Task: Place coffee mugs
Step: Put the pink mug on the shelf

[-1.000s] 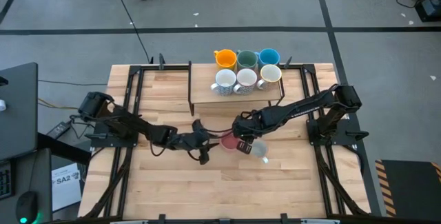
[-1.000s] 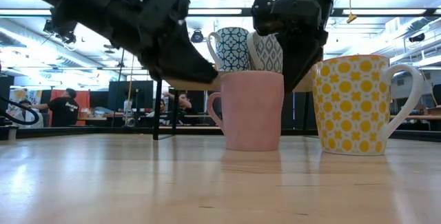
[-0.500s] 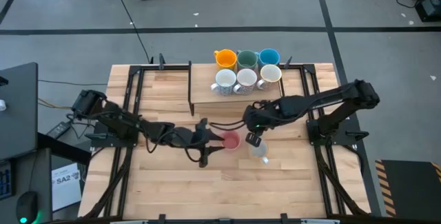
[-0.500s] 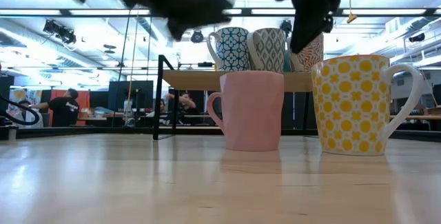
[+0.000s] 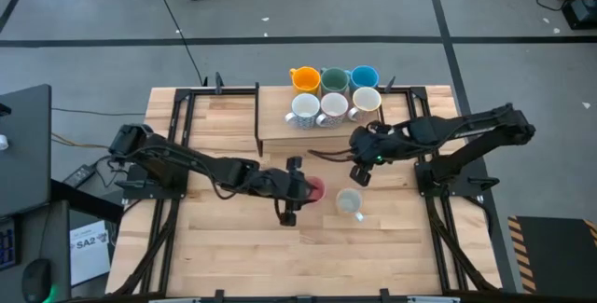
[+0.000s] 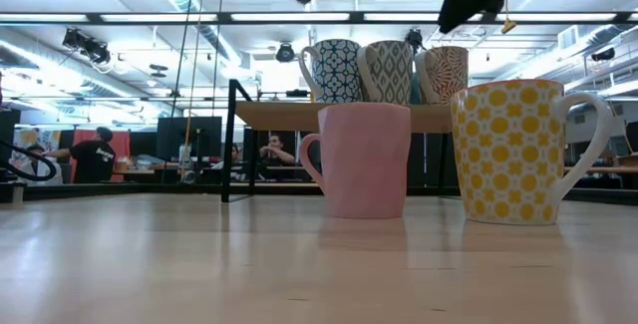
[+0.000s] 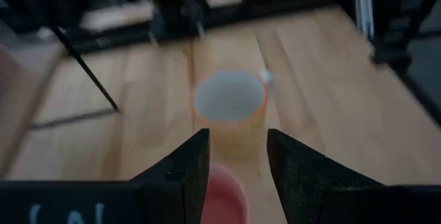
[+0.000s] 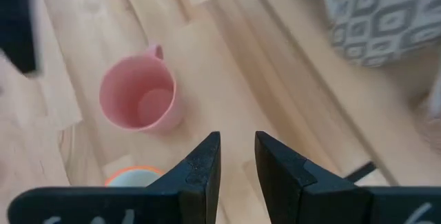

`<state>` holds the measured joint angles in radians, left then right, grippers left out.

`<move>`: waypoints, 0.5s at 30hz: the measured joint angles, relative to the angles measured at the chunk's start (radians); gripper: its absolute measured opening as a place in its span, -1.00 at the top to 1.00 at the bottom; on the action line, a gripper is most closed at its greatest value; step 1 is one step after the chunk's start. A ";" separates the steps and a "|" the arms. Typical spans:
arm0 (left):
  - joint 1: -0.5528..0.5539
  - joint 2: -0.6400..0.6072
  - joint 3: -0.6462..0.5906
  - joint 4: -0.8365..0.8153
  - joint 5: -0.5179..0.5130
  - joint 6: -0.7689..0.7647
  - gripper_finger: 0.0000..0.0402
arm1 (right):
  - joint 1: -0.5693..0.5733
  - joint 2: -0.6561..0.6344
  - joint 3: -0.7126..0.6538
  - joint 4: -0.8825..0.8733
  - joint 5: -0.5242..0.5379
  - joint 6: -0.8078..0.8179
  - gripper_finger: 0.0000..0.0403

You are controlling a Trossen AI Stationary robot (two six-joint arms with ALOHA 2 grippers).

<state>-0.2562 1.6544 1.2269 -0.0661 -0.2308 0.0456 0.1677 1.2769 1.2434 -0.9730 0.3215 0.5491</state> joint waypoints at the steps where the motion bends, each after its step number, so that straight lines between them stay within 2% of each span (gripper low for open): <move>1: 0.000 0.016 -0.002 -0.008 0.007 -0.003 0.24 | 0.002 -0.011 0.000 0.000 0.009 0.000 0.52; 7: 0.000 0.096 -0.009 -0.046 0.019 -0.007 0.24 | 0.002 -0.043 0.000 0.000 0.025 0.000 0.52; 15: 0.000 0.161 -0.009 -0.090 0.023 -0.015 0.24 | 0.002 -0.021 0.000 0.008 0.027 -0.001 0.52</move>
<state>-0.2564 1.8154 1.2174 -0.1557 -0.2077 0.0307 0.1699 1.2554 1.2434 -0.9649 0.3481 0.5484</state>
